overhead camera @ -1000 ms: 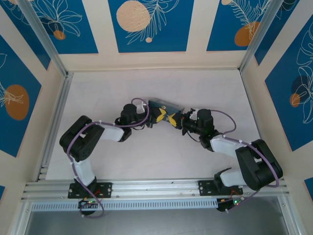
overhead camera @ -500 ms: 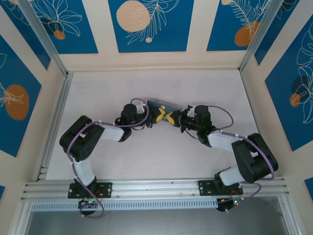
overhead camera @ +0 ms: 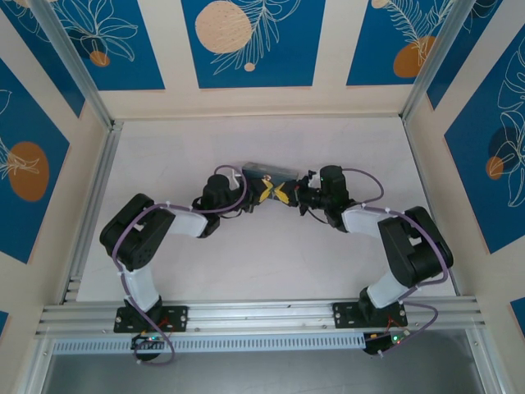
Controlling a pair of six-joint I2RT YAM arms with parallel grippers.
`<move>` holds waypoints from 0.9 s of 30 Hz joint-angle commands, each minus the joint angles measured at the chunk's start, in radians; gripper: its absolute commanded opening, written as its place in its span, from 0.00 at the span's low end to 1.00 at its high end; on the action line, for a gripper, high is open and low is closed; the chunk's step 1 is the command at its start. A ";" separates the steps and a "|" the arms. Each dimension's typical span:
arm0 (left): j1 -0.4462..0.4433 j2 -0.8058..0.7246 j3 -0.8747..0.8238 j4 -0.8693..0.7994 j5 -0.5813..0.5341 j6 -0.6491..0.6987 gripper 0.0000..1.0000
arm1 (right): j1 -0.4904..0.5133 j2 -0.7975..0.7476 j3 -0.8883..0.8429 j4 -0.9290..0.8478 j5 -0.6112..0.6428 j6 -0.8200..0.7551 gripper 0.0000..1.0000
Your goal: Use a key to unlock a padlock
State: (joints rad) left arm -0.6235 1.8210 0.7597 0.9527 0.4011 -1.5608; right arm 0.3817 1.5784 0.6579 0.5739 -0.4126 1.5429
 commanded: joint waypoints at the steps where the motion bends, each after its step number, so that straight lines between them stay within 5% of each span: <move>1: -0.065 -0.052 -0.021 0.020 0.113 0.059 0.00 | 0.017 0.034 0.060 0.063 -0.038 -0.033 0.00; 3: -0.062 -0.056 -0.034 -0.021 0.055 0.075 0.00 | 0.012 0.027 0.069 0.030 -0.044 -0.061 0.05; 7: -0.057 -0.053 -0.054 -0.045 -0.056 0.082 0.00 | -0.005 -0.011 0.057 -0.042 -0.052 -0.128 0.42; 15: -0.048 -0.031 -0.033 -0.101 -0.096 0.100 0.00 | -0.035 -0.150 -0.014 -0.224 -0.089 -0.275 0.88; 22: -0.044 -0.015 -0.027 -0.118 -0.080 0.080 0.00 | -0.026 -0.293 0.011 -0.540 -0.049 -0.539 0.83; 27: -0.045 -0.038 -0.020 -0.177 -0.062 0.083 0.00 | 0.085 -0.351 0.132 -0.824 0.265 -0.979 0.64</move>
State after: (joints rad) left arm -0.6682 1.7981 0.7181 0.7986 0.3202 -1.4895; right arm 0.4107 1.2625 0.7219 -0.0475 -0.3298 0.8822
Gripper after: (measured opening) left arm 0.088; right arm 0.655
